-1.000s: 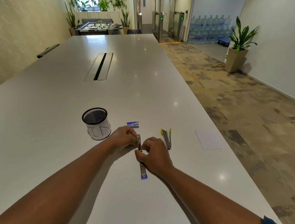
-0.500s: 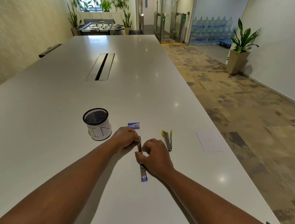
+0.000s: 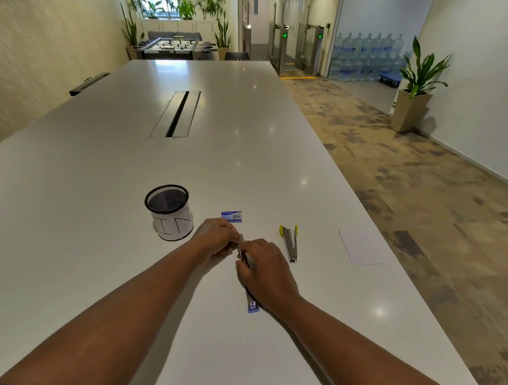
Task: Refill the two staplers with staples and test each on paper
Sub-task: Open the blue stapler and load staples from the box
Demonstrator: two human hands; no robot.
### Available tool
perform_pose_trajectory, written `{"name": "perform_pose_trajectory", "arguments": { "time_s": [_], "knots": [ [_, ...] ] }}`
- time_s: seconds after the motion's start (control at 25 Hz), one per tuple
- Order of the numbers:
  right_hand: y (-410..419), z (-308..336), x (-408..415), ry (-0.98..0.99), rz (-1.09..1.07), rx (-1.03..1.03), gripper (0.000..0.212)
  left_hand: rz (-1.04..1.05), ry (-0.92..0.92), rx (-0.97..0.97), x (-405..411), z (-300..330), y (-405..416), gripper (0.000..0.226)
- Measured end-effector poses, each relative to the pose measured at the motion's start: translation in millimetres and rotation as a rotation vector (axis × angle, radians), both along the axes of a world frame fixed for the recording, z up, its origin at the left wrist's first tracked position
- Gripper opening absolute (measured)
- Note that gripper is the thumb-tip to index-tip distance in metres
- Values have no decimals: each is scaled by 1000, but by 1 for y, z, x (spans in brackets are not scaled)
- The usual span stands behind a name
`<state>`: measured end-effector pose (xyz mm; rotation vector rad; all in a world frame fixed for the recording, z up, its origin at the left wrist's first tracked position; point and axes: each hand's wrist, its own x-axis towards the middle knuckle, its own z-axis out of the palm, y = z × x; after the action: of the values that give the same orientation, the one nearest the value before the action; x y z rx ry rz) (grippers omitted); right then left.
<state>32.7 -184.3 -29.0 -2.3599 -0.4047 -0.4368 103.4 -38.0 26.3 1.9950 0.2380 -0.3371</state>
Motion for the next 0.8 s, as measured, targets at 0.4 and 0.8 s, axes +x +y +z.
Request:
{"name": "perform_pose_trajectory", "arguments": {
  "time_s": [0.4, 0.8],
  "knots": [
    [-2, 1, 7, 83, -16, 25, 28, 28, -2, -49, -1, -1, -1, 11],
    [2, 5, 18, 217, -103, 94, 24, 1, -9, -15, 2, -5, 1, 10]
  ]
}}
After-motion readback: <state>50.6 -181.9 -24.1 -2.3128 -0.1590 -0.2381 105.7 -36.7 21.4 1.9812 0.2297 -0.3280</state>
